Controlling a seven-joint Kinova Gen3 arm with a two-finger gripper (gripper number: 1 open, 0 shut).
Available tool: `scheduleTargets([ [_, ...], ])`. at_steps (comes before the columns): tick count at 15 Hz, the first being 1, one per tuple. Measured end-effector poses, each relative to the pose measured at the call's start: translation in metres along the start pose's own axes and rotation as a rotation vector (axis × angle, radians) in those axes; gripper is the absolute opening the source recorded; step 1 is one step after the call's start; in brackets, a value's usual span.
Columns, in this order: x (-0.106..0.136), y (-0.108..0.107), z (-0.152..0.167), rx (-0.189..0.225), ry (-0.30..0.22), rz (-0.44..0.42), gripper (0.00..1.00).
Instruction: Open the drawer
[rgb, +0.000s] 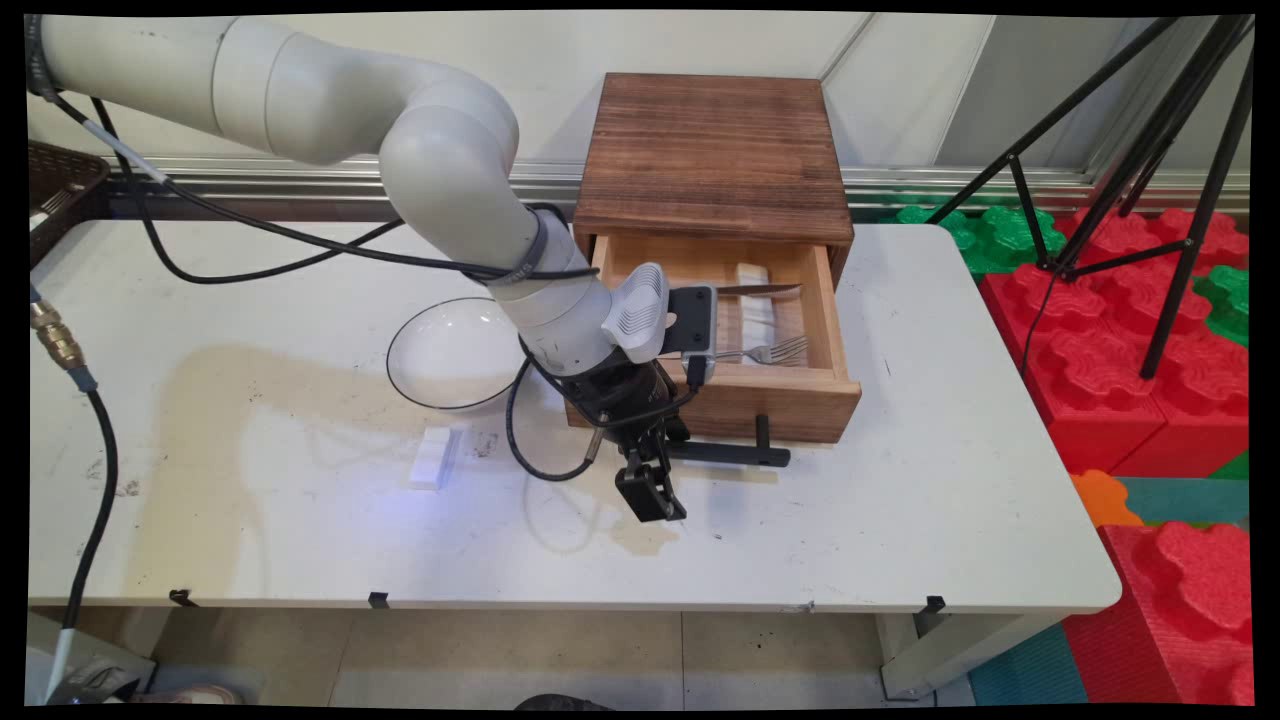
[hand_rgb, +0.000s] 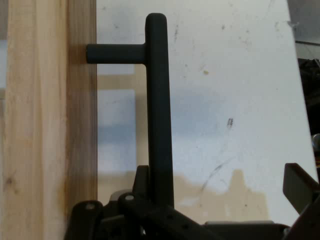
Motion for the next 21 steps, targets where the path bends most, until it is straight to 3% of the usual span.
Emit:
scheduleTargets([
  [11, 0.000, 0.023, -0.001, -0.026, 0.007, 0.000, 1.00],
  [21, -0.001, 0.035, -0.002, -0.022, 0.006, 0.020, 1.00],
])
